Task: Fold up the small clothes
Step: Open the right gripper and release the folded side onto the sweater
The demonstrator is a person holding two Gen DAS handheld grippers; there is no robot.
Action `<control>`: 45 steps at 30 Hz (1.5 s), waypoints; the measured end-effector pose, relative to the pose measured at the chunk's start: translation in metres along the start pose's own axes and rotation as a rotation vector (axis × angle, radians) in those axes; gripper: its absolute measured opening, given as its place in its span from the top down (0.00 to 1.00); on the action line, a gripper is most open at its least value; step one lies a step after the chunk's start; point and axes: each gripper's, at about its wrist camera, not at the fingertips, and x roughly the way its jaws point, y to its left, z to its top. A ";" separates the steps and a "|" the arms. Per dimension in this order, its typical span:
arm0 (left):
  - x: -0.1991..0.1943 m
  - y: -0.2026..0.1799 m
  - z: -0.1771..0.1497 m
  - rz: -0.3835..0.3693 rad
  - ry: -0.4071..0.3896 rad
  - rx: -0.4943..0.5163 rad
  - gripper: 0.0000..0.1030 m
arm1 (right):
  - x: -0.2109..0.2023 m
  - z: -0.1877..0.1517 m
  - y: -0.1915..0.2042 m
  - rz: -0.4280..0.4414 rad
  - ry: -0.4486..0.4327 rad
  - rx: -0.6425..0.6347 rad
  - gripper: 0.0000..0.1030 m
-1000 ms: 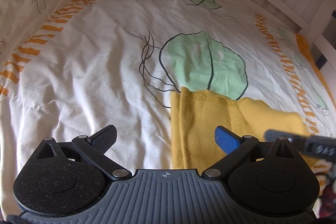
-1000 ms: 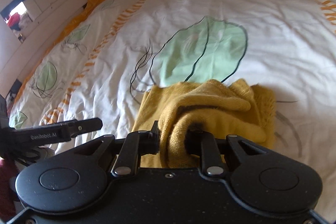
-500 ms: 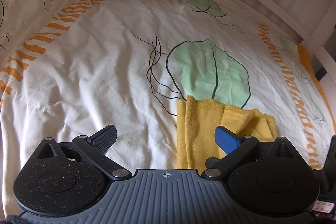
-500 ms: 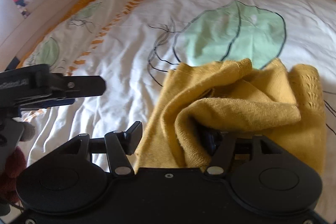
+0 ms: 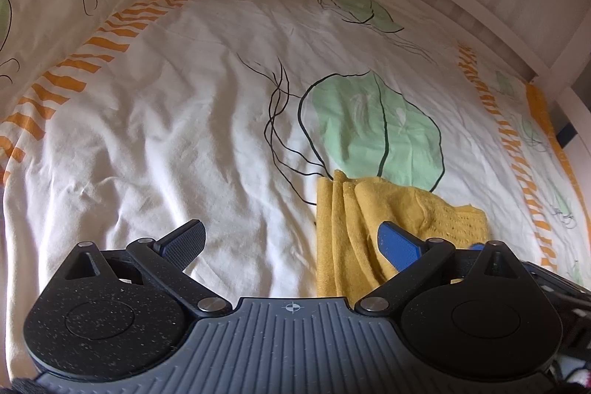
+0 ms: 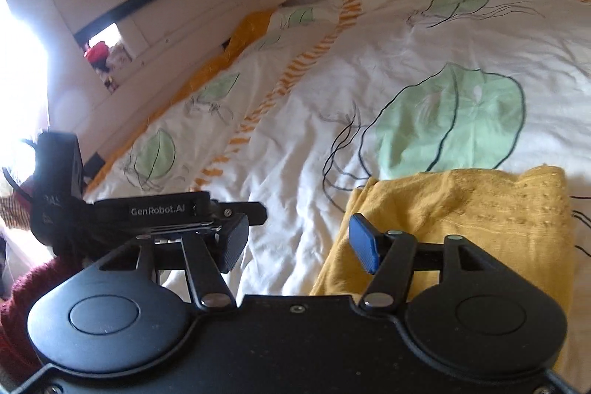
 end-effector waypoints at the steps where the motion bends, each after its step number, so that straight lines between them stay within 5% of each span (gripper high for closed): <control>1: 0.000 0.000 0.000 -0.003 -0.001 0.000 0.02 | -0.005 0.000 -0.005 -0.009 -0.014 0.012 0.35; 10: 0.001 -0.017 -0.006 -0.028 0.009 0.060 0.02 | -0.034 -0.030 -0.048 -0.105 -0.036 0.112 0.32; 16: 0.010 -0.029 -0.015 -0.056 0.023 0.110 0.02 | -0.007 -0.072 -0.032 0.003 0.108 0.088 0.31; 22: 0.019 -0.035 -0.023 -0.087 0.033 0.130 0.02 | 0.009 -0.094 0.003 0.089 0.162 -0.039 0.27; 28: 0.028 -0.042 -0.026 -0.151 0.059 0.125 0.03 | -0.010 -0.095 0.022 -0.049 0.086 -0.221 0.27; 30: 0.029 -0.045 -0.026 -0.177 0.088 0.123 0.18 | -0.012 -0.102 0.032 -0.091 0.092 -0.335 0.29; 33: 0.028 -0.047 -0.027 -0.205 0.129 0.130 0.19 | -0.015 -0.111 0.044 -0.129 0.117 -0.497 0.30; 37: 0.030 -0.048 -0.031 -0.209 0.140 0.133 0.19 | -0.008 -0.123 0.054 -0.191 0.150 -0.652 0.45; 44: 0.042 -0.042 -0.031 -0.230 0.175 0.079 0.19 | 0.005 -0.136 0.059 -0.271 0.136 -0.822 0.54; 45: 0.042 -0.040 -0.030 -0.234 0.172 0.069 0.19 | 0.005 -0.134 0.059 -0.277 0.129 -0.826 0.88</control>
